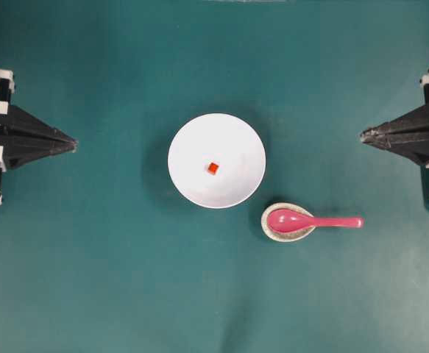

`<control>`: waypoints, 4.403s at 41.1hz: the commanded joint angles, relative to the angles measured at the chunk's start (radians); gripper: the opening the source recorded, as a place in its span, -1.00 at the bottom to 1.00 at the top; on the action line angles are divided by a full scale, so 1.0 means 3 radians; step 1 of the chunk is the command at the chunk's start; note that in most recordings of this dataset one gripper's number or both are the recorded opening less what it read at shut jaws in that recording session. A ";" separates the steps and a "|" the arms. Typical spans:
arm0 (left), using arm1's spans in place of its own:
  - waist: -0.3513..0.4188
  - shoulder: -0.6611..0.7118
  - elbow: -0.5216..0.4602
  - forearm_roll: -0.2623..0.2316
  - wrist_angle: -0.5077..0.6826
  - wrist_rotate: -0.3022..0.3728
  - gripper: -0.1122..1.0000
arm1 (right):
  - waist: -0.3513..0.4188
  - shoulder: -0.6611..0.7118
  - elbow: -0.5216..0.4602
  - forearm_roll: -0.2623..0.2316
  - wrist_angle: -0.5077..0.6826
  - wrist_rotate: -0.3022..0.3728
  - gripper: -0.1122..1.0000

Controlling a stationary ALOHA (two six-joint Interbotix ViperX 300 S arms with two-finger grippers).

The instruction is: Grip the spoon and scoop the red block from the bowl with right arm.

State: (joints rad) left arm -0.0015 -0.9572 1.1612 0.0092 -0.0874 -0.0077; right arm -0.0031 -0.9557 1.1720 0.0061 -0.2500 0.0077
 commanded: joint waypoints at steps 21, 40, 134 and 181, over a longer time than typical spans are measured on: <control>0.0000 0.0026 -0.0092 0.0010 0.0189 -0.0010 -0.80 | 0.0000 0.0010 -0.0107 0.0020 0.0036 0.0010 -0.80; 0.0092 0.0026 -0.0092 0.0010 0.0245 0.0000 -0.80 | 0.0000 -0.0041 -0.0133 0.0031 0.0194 0.0015 -0.53; 0.0097 0.0026 -0.0087 0.0010 0.0414 0.0046 -0.80 | 0.2148 0.2715 0.0772 0.2209 -0.2638 0.0015 0.20; 0.0092 0.0026 -0.0087 0.0010 0.0419 0.0051 -0.80 | 0.2173 0.3426 0.0675 0.2209 -0.2925 0.0005 0.19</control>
State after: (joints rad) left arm 0.0245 -0.9572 1.1612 0.0107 0.0430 0.0061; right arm 0.6412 0.0767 1.3821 0.6703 -1.1137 0.0061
